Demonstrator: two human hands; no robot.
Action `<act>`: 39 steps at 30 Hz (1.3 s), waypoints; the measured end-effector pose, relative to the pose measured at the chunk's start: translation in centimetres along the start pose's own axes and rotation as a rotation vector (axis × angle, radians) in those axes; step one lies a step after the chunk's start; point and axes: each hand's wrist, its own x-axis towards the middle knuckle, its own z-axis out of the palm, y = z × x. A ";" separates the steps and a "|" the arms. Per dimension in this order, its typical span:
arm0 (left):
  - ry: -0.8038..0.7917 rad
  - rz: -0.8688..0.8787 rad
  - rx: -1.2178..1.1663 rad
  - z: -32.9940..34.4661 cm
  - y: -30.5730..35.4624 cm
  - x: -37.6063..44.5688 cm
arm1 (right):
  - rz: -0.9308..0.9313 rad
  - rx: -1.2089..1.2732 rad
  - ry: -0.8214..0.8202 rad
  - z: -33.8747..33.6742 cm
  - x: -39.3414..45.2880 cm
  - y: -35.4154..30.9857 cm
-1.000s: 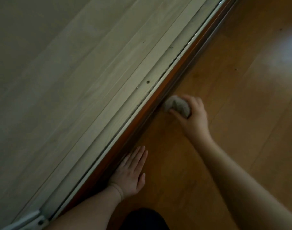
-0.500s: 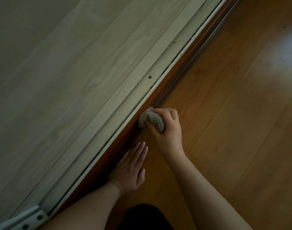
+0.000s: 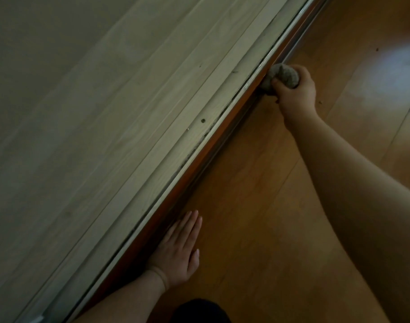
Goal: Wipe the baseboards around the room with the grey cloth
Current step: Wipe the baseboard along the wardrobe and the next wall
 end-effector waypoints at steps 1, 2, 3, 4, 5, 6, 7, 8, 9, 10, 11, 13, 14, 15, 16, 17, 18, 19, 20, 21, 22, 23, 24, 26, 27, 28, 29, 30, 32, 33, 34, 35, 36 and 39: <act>-0.005 0.002 -0.009 0.0 0.1 0.0 | 0.007 -0.006 0.012 -0.3 0.9 -0.2; -0.007 0.002 -0.015 0.0 0.1 0.1 | 0.009 -0.014 0.026 -0.5 1.7 -0.5; -0.011 0.000 -0.017 0.0 0.1 0.2 | 0.002 -0.022 0.039 -0.6 2.5 -0.7; -0.013 -0.003 -0.015 0.0 0.1 0.2 | -0.006 -0.030 0.051 -0.8 3.1 -1.0; -0.007 -0.008 -0.007 -0.1 0.0 0.2 | -0.009 -0.032 0.064 -0.9 3.6 -1.2; -0.004 -0.011 0.004 -0.1 -0.2 0.3 | -0.007 -0.029 0.082 -1.1 3.9 -1.4; -0.010 -0.009 0.015 -0.2 -0.3 0.2 | 0.000 -0.026 0.107 -1.4 3.9 -1.2; -0.017 -0.004 0.021 -0.1 -0.3 0.1 | 0.007 -0.023 0.129 -1.7 3.6 -0.7; -0.016 -0.002 0.025 -0.1 -0.3 0.0 | 0.003 -0.019 0.142 -1.9 2.9 -0.1; -0.009 -0.002 0.033 0.0 -0.2 -0.1 | -0.010 -0.024 0.145 -2.3 1.9 0.7; -0.013 -0.002 0.039 0.1 -0.2 0.0 | -0.031 -0.053 0.143 -2.8 0.5 1.8; -0.022 0.001 0.035 0.2 -0.2 0.1 | -0.101 -0.154 0.130 -3.8 -3.0 4.7; -0.019 0.000 0.033 0.1 -0.2 0.1 | -0.141 -0.195 0.118 -4.2 -4.8 6.3; -0.019 -0.002 0.033 0.1 -0.2 0.2 | -0.174 -0.219 0.103 -4.6 -6.5 7.8; -0.021 -0.003 0.033 0.0 -0.1 0.2 | -0.199 -0.229 0.090 -5.0 -8.0 9.2; -0.019 -0.003 0.031 -0.1 0.0 0.2 | -0.214 -0.234 0.081 -5.3 -9.3 10.4; -0.015 -0.003 0.029 -0.2 0.1 0.2 | -0.222 -0.236 0.073 -5.6 -10.2 11.4; -0.015 -0.005 0.031 -0.2 0.1 0.2 | -0.228 -0.242 0.062 -5.9 -10.9 12.2; -0.018 -0.006 0.040 -0.3 0.0 0.1 | -0.243 -0.261 0.048 -6.1 -11.5 12.9; -0.024 -0.009 0.051 -0.3 0.0 0.1 | -0.270 -0.295 0.036 -6.2 -12.0 13.5; -0.030 -0.010 0.058 -0.2 -0.1 0.0 | -0.300 -0.336 0.027 -6.2 -12.3 14.0; -0.031 -0.009 0.063 -0.2 -0.1 0.1 | -0.320 -0.368 0.022 -6.3 -12.3 14.4; -0.029 -0.009 0.069 -0.2 -0.1 0.1 | -0.327 -0.385 0.024 -6.2 -12.2 14.7; -0.024 -0.011 0.087 -0.2 0.0 0.2 | -0.326 -0.388 0.035 -6.0 -12.0 14.9; -0.024 -0.013 0.092 -0.2 0.0 0.0 | -0.323 -0.392 0.035 -5.8 -11.9 15.0; -0.023 -0.011 0.095 -0.2 0.1 -0.1 | -0.322 -0.396 0.032 -5.7 -11.9 15.1; -0.026 -0.008 0.101 -0.2 0.1 -0.3 | -0.322 -0.399 0.029 -5.6 -11.9 15.2; -0.036 -0.014 0.111 -0.2 0.1 -0.4 | -0.326 -0.404 0.031 -5.5 -11.8 15.3; -0.072 -0.038 0.130 -0.4 0.1 -0.2 | -0.352 -0.422 0.048 -5.5 -11.6 15.4; -0.089 -0.047 0.134 -0.5 0.2 0.1 | -0.358 -0.431 0.053 -5.5 -11.4 15.4; -0.107 -0.054 0.135 -0.7 0.4 0.3 | -0.356 -0.437 0.053 -5.5 -11.2 15.5; -0.125 -0.065 0.134 -1.1 0.7 0.6 | -0.349 -0.442 0.045 -5.5 -11.0 15.5; -0.142 -0.082 0.142 -1.4 1.1 0.5 | -0.341 -0.445 0.028 -5.6 -11.2 15.6; -0.144 -0.096 0.198 -3.2 2.7 0.9 | -0.325 -0.436 0.004 -6.0 -11.2 15.4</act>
